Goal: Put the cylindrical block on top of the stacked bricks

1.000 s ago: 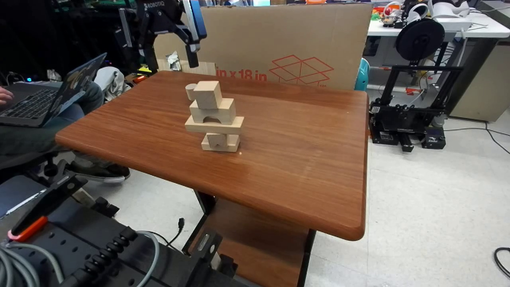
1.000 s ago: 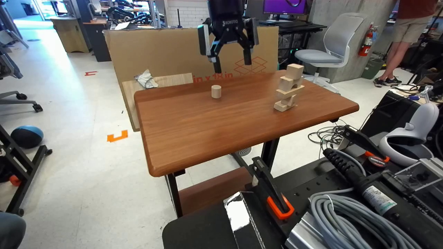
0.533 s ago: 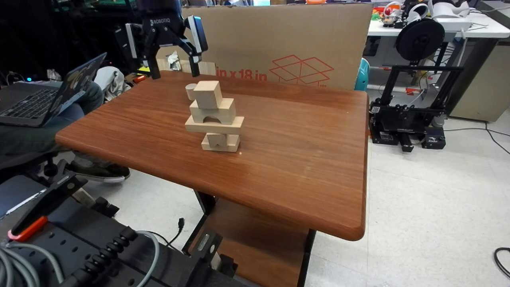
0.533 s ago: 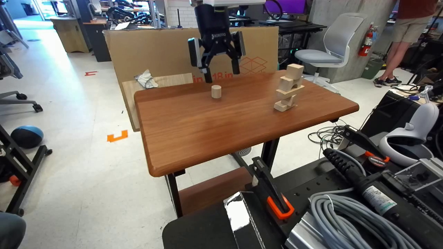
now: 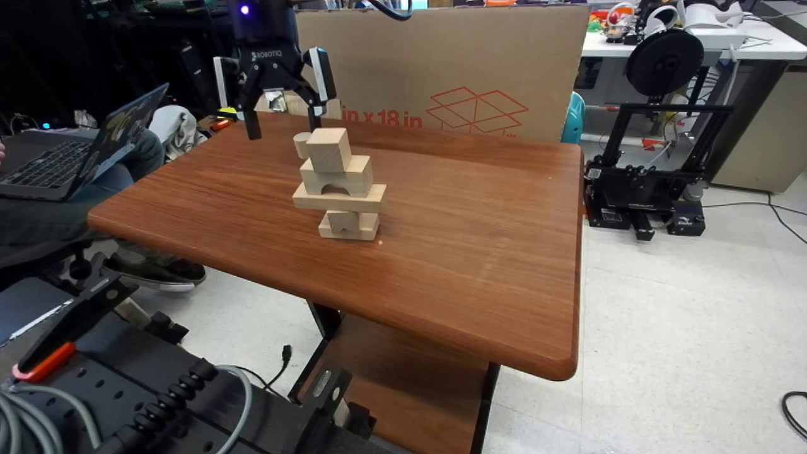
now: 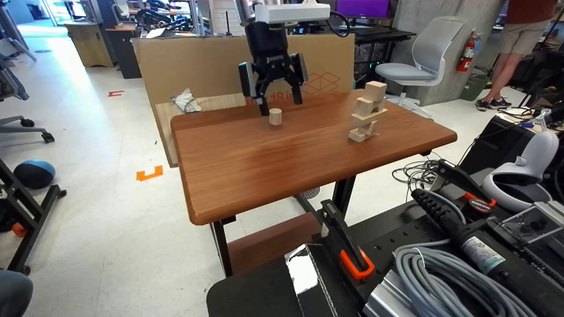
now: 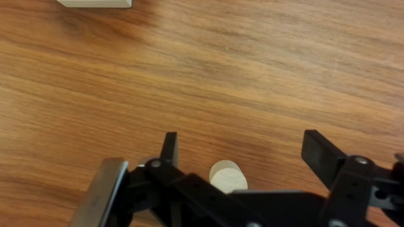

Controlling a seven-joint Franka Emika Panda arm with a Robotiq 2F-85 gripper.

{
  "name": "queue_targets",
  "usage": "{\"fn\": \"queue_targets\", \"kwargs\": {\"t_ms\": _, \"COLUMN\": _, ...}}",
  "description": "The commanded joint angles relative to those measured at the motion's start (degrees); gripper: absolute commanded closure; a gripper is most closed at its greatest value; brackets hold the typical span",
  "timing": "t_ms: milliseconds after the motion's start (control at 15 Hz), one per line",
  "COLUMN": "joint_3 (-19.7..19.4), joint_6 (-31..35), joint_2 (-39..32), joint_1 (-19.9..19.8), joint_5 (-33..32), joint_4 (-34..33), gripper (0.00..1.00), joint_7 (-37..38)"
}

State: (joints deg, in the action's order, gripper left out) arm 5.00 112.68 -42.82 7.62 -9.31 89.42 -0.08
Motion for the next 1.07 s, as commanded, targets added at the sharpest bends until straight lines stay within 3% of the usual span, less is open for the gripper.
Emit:
{"fn": "queue_targets", "kwargs": {"t_ms": 0, "joint_3": -0.8, "joint_6": -4.4, "joint_2": -3.3, "joint_1": 0.9, "joint_5": 0.0, "joint_4": -5.9, "gripper": 0.0, "joint_7": -1.6}}
{"fn": "queue_targets", "kwargs": {"t_ms": 600, "joint_3": -1.3, "joint_6": -5.2, "joint_2": -7.7, "joint_1": 1.0, "joint_5": -0.1, "joint_4": -11.2, "gripper": 0.0, "joint_7": -1.4}}
{"fn": "queue_targets", "kwargs": {"t_ms": 667, "joint_3": -1.3, "joint_6": -5.2, "joint_2": -8.1, "joint_1": 0.9, "joint_5": 0.0, "joint_4": -11.4, "gripper": 0.19, "joint_7": -1.4}}
{"fn": "queue_targets", "kwargs": {"t_ms": 1000, "joint_3": -0.9, "joint_6": -4.0, "joint_2": -7.0, "joint_1": 1.0, "joint_5": -0.2, "joint_4": -10.1, "gripper": 0.58, "joint_7": -2.4}}
